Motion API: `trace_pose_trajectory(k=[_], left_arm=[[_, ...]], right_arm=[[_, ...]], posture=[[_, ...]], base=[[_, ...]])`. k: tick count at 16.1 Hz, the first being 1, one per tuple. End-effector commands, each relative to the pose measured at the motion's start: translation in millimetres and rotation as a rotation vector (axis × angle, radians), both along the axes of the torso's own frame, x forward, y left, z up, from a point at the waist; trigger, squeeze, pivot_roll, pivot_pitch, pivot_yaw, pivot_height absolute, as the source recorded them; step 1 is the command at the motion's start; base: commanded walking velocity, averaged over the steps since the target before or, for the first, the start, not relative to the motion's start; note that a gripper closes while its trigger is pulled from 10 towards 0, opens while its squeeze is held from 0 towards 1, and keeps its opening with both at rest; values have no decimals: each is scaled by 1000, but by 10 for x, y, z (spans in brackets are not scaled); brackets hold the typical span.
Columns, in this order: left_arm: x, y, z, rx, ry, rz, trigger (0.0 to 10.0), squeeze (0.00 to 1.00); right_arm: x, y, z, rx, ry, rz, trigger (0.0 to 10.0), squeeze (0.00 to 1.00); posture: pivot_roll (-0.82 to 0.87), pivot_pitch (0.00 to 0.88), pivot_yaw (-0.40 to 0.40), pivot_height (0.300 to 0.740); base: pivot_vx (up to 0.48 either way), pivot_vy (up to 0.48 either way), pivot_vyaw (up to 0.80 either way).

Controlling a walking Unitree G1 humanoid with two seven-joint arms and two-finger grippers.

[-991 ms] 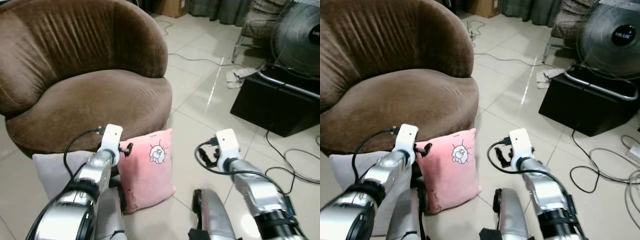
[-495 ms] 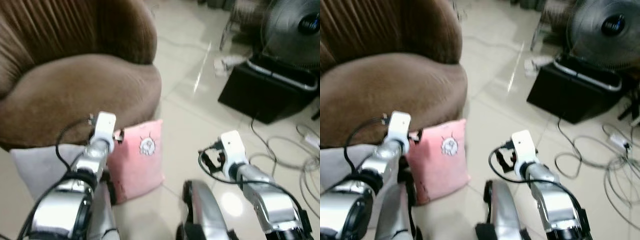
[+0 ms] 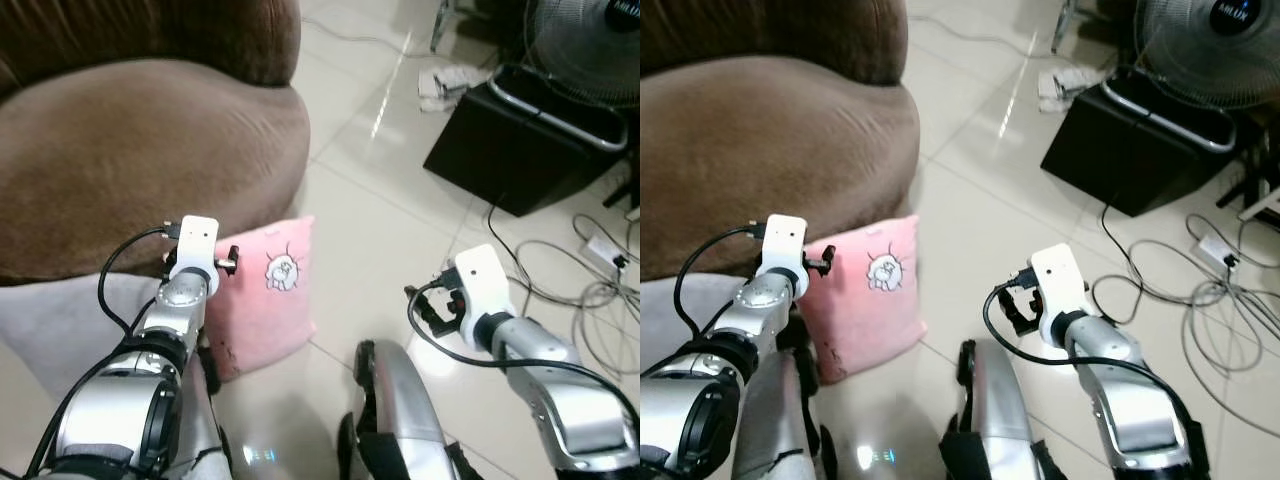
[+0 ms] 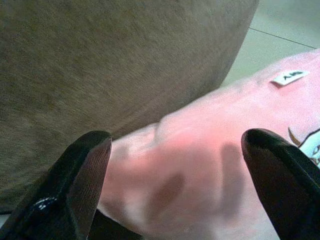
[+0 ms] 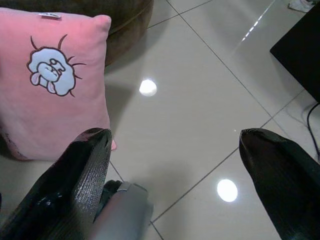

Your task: Move the pillow to the sofa from floor

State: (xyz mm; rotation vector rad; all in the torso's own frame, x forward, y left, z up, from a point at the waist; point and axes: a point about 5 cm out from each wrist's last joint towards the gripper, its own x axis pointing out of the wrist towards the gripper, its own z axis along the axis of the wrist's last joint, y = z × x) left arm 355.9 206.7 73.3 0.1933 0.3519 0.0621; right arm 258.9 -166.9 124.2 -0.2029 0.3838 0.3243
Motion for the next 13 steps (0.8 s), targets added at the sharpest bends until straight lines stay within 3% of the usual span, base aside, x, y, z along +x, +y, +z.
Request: trace_pose_trajectory(k=[1,8,11,13], left_arm=[[14,-40,5,-5,1,-12,10000,0],[-27,-31,-68,56,55,-34,10000,0],[-44,-17,-99,160,101,-88,10000,0],[-47,24,-93,295,116,-127,10000,0]], right_arm=[[-70,-23,37,-3,10,3,10000,0],[-221,-27,220,-9,-13,6,10000,0],[-309,2,237,-7,0,6,10000,0],[-406,3,153,-51,65,58,10000,0]], posture=[[-223,263,-195,531],[-253,250,-203,531],[-271,236,-196,531],[-277,230,-192,531]], base=[[0,0,0],[0,0,0],[0,0,0],[0,0,0]])
